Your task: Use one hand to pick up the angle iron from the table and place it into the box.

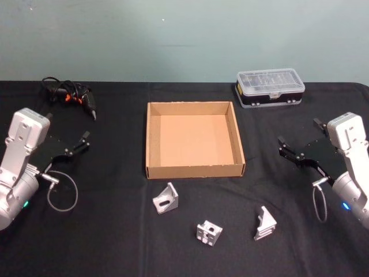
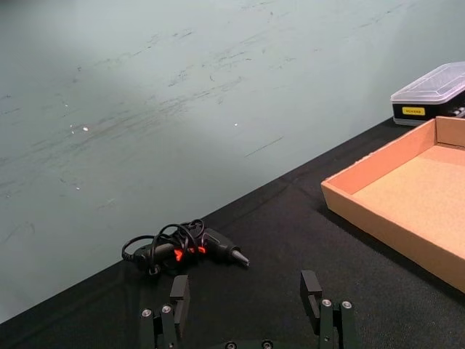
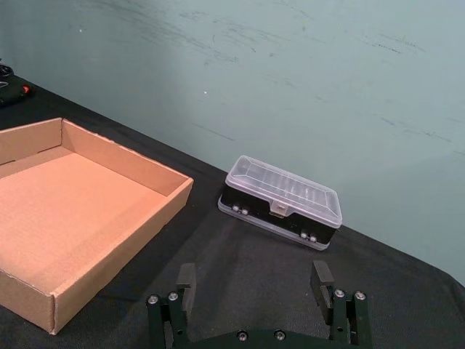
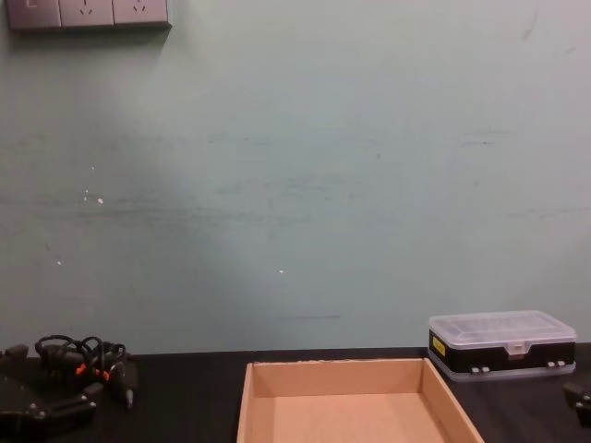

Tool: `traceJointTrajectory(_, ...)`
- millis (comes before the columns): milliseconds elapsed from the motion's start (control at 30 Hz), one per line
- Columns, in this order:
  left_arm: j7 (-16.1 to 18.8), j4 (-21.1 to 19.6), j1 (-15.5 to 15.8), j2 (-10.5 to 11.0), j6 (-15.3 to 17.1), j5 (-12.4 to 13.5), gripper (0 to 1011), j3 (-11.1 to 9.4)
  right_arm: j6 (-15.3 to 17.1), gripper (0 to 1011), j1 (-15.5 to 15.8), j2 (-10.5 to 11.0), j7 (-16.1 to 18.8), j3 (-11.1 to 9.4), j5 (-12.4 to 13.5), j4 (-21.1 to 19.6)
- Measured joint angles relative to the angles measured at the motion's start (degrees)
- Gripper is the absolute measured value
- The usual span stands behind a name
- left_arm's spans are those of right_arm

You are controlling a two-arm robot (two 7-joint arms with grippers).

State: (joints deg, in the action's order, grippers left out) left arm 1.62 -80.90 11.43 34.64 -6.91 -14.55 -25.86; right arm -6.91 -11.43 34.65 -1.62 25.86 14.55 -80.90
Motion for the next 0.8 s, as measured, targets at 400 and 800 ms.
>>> traceJointTrajectory(400,0.00,0.00,0.00,0.00,0.00,0.00,1000,0.00,0.00,1004,0.00,0.00,0.00,0.00,0.00,0.00)
traceJointTrajectory(800,0.00,0.00,0.00,0.00,0.00,0.00,1000,0.00,0.00,1004,0.00,0.00,0.00,0.00,0.00,0.00)
